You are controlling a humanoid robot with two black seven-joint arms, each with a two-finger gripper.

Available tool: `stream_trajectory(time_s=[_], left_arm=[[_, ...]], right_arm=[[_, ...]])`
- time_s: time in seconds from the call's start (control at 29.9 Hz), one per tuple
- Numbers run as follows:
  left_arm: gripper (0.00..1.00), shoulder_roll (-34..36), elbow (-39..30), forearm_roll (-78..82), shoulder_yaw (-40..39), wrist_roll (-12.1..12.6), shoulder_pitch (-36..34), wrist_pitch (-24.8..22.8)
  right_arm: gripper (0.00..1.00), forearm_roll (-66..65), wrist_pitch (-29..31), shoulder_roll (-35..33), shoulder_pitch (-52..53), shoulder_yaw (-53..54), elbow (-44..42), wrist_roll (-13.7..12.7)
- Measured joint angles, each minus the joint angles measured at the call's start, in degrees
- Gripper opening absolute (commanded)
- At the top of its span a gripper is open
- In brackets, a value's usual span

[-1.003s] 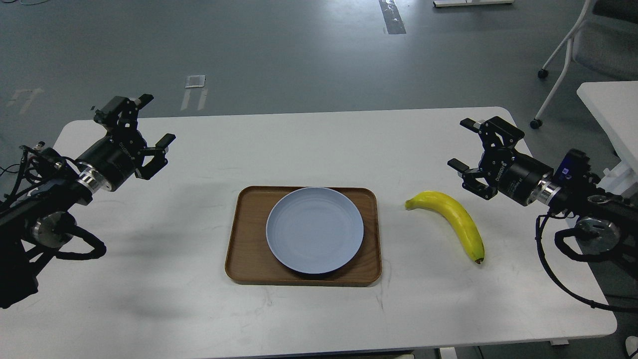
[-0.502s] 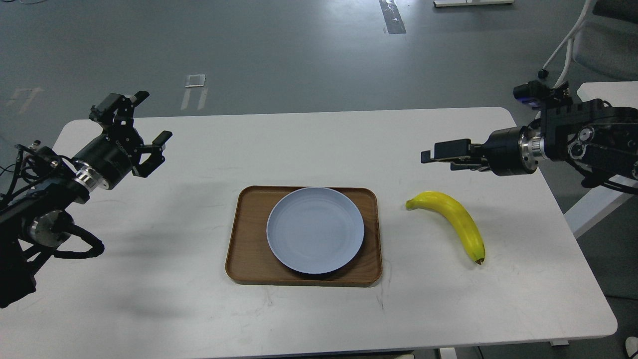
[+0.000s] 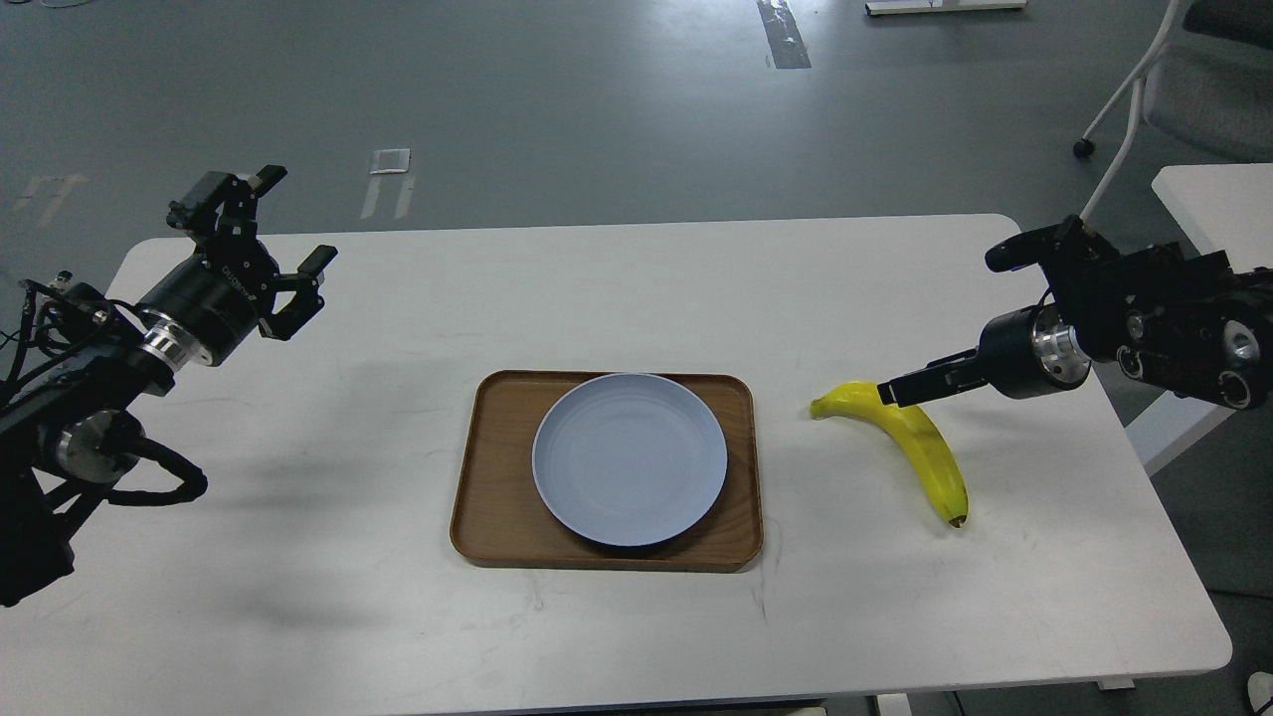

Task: Place banana on plate with both arms
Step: 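Move the right gripper over the yellow banana and lower onto it, then grasp the banana with the right gripper and lift it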

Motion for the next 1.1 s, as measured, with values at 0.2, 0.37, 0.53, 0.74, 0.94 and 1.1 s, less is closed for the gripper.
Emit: stream_trajectory(time_s=[0.2,0.37,0.53,0.74,0.94,1.1], left_arm=[[0.98,-0.15,0.08,-0.02,-0.75,0.00,0.00,0.01],[0.98,-0.26,0.09,-0.03,-0.86,0.00,0.00,0.01],[0.98,-0.27,0.09,-0.03,-0.97,0.00,0.03,0.01],[0.98,-0.27,0.09,-0.08,-1.00,0.00,0.16,0.01],[0.98,-0.04,0.01,-0.08,-0.95,0.00,0.19,0.01],[0.98,0.19,-0.02,-0.08,-0.98,0.00,0.18,0.01]], right_arm=[[0.98,0.19,-1.34,3.07,-1.34,-1.75,-1.32,0.00],[0.92,0.20,-1.39,4.13,-3.12,-1.94,-2.66,-0.02],[0.59,0.20,-1.39,4.39,-4.17,-2.03,-2.86,-0.02],[0.15,0.07,-1.39,4.38,-4.26,-2.12,-2.81,-0.02],[0.13,0.26,-1.39,3.94,-3.51,-3.27,-2.26,-0.02],[0.13,0.41,-1.39,3.03,0.29,-3.42,-0.71,-0.01]])
